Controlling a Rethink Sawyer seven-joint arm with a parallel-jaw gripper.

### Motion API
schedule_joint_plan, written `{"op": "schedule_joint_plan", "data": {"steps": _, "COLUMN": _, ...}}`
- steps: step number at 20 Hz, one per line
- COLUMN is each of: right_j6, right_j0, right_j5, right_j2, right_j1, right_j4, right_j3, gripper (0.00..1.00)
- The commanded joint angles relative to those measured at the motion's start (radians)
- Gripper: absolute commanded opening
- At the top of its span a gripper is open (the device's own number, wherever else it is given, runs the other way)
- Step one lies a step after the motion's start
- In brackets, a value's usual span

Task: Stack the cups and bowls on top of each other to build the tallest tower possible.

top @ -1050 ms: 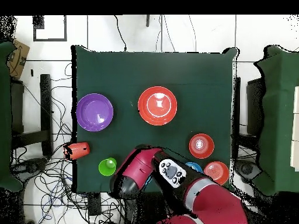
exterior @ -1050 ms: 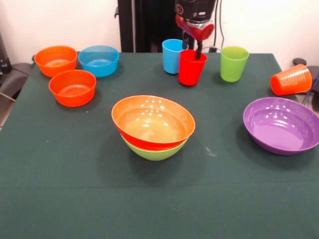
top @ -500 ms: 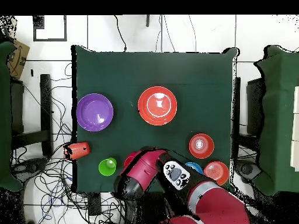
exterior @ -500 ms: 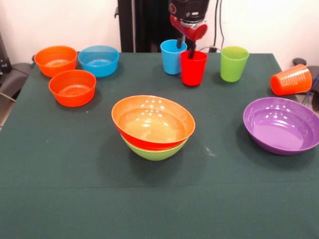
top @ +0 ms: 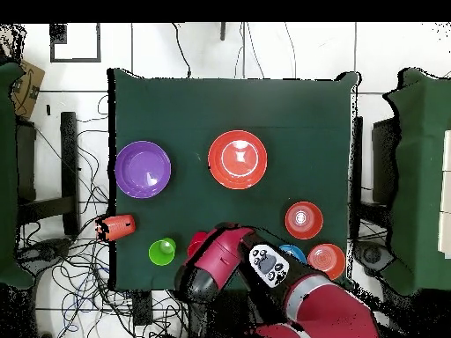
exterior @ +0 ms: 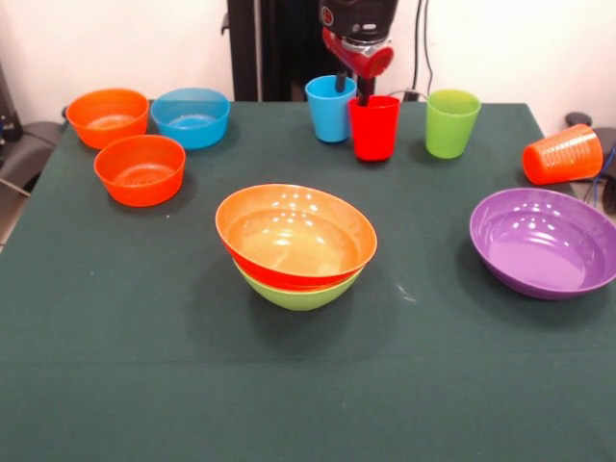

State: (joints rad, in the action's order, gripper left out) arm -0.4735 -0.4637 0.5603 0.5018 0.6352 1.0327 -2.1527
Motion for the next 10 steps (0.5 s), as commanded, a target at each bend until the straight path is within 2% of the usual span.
{"op": "schedule_joint_plan", "data": {"steps": 1, "right_j6": -0.167, "right_j0": 0.019, "right_j5": -0.071, "right_j2": -0.017, "right_j1": -0.068, "right_j4": 0.028, "right_j3": 0.088, "gripper": 1.00}}
{"op": "schedule_joint_plan", "data": {"steps": 2, "right_j6": -0.175, "right_j0": 0.022, "right_j5": -0.074, "right_j2": -0.019, "right_j1": -0.069, "right_j4": 0.027, "right_j3": 0.090, "gripper": 1.00}}
{"op": "schedule_joint_plan", "data": {"steps": 3, "right_j6": -0.175, "right_j0": 0.021, "right_j5": -0.076, "right_j2": -0.018, "right_j1": -0.071, "right_j4": 0.024, "right_j3": 0.092, "gripper": 0.00}}
{"op": "schedule_joint_plan", "data": {"steps": 10, "right_j6": -0.197, "right_j0": 0.036, "right_j5": -0.083, "right_j2": -0.029, "right_j1": -0.071, "right_j4": 0.023, "right_j3": 0.103, "gripper": 0.00}}
